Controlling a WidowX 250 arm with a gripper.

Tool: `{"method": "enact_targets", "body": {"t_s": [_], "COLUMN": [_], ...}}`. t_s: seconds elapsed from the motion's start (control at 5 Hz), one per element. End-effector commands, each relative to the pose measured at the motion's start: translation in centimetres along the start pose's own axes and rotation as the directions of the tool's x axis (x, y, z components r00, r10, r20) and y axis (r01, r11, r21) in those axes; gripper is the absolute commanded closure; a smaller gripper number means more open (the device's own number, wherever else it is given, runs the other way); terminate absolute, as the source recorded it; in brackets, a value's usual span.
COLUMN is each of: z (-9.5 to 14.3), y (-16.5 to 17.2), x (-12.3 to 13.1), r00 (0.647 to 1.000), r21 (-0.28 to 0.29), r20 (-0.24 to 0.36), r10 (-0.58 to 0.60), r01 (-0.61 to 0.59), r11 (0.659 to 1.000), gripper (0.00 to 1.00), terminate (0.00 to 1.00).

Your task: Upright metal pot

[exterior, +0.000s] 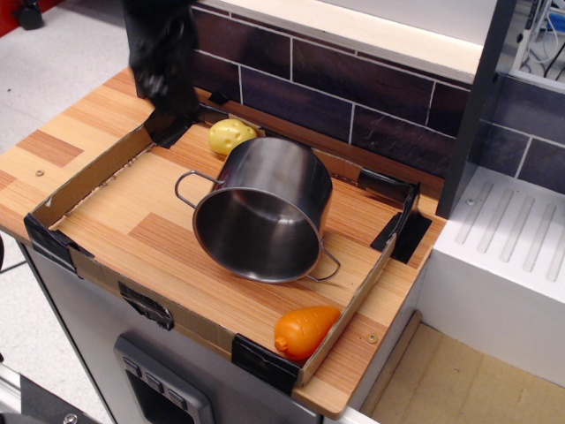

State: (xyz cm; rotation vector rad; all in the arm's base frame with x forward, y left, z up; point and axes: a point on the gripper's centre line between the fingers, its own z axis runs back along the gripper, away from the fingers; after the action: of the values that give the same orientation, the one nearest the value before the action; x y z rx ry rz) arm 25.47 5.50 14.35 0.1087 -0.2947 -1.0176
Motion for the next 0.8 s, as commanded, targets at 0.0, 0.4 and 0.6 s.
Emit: {"method": "enact_targets", "body": {"t_s": [0.0,0.4,0.6], "z": [-0.9,-2.0,-3.1], "y": [-2.1,-3.2,-3.5], "x": [0.0,0.0,0.0], "r00": [0.999,0.999,1.000], "r21": [0.174,0.176,0.209], "r20": [0.044,0.045,0.012], "r10": [-0.016,0.028,0.028], "r01": [0.008,-0.036,-0.030], "r11": [0.985,0.984,0.977], "gripper": [0.00,0.00,0.00], "terminate": [0.00,0.00,0.00]}}
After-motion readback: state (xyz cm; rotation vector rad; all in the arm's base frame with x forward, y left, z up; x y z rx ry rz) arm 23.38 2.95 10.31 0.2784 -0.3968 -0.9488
